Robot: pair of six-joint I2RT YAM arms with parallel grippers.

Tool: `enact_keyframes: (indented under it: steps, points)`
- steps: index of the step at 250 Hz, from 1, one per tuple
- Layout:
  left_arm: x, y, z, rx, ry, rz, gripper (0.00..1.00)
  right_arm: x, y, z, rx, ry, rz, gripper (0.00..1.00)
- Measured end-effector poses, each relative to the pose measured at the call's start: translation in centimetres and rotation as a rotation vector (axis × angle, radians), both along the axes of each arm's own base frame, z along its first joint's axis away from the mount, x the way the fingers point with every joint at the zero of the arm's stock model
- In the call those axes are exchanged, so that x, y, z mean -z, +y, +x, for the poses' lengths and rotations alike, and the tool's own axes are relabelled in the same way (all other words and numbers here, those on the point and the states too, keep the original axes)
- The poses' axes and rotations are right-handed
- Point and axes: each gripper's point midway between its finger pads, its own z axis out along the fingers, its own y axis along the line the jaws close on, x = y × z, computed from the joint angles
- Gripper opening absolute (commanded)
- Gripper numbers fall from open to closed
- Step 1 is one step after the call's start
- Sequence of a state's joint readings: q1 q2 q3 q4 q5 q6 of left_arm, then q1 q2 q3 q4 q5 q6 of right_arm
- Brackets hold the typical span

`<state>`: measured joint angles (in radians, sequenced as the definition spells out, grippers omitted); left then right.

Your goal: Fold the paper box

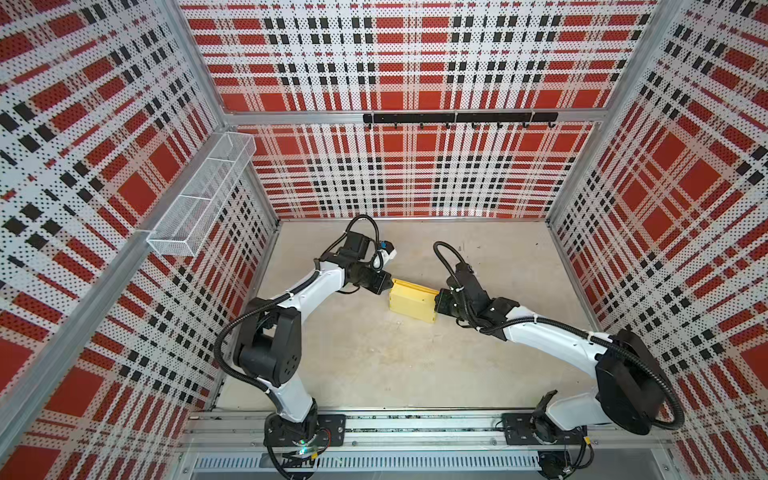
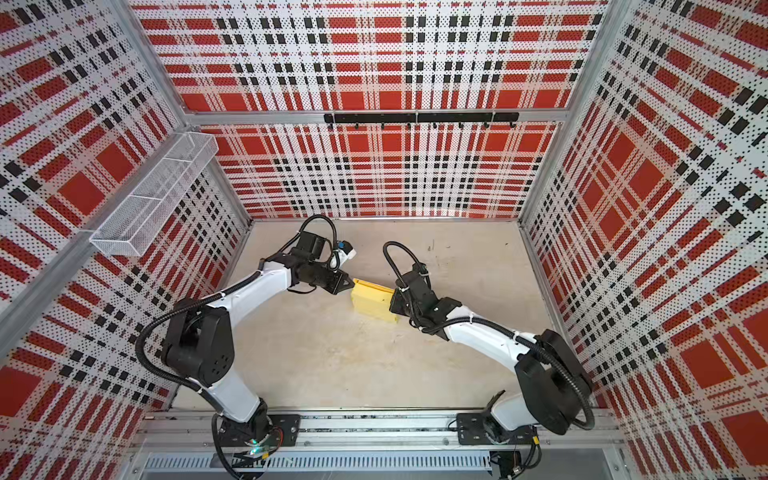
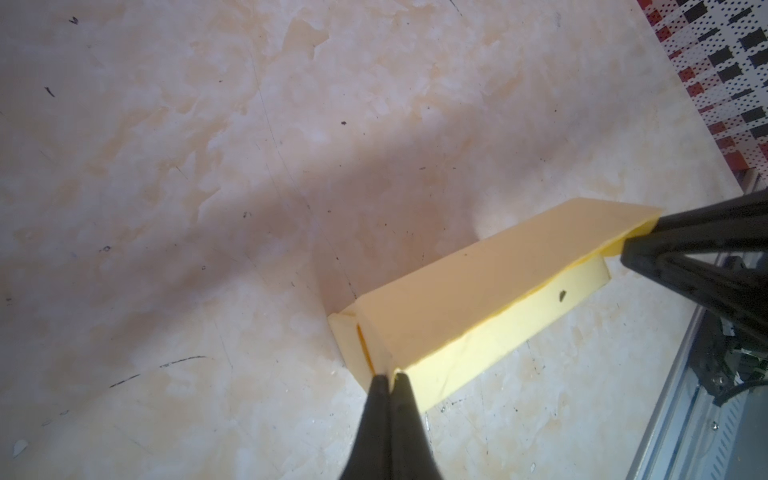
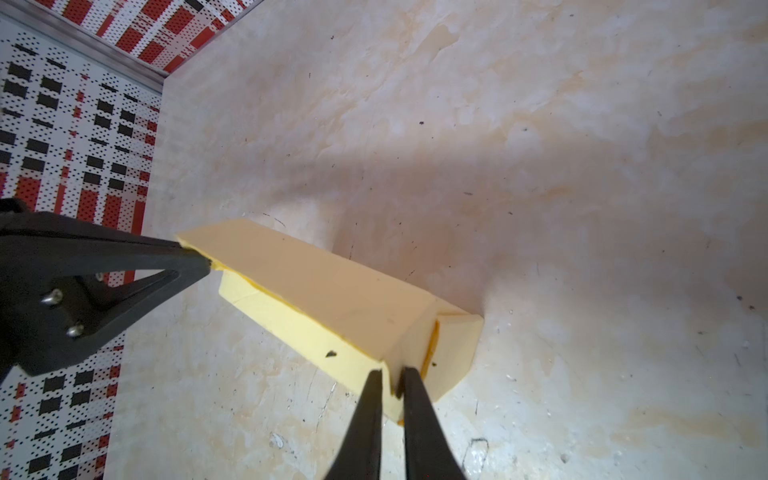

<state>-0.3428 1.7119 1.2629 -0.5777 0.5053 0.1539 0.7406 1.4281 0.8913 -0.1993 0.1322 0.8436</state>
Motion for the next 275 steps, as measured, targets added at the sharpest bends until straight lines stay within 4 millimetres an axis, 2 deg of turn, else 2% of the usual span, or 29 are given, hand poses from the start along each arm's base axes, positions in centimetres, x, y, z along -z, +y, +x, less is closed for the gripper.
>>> enact_keyframes:
  steps: [67,120,182,217,275]
  points:
    - [0.0,0.0,0.0,0.006,-0.006,0.001,0.00,-2.0,-0.5,-0.6,-0.013,-0.039,0.017,0.24]
    - [0.0,0.0,0.0,0.007,-0.006,0.001,0.00,-3.2,-1.7,-1.4,-0.008,-0.057,0.025,0.28]
    - [0.0,0.0,0.0,0.007,-0.007,0.000,0.00,-4.1,-2.7,0.5,-0.013,-0.085,0.009,0.33]
    - [0.0,-0.1,0.0,0.007,-0.008,0.000,0.00,-4.4,-1.6,2.4,-0.068,-0.094,-0.008,0.36]
    - [0.1,-0.1,0.1,0.008,-0.010,0.000,0.00,-4.5,2.4,4.8,-0.246,-0.118,-0.024,0.36]
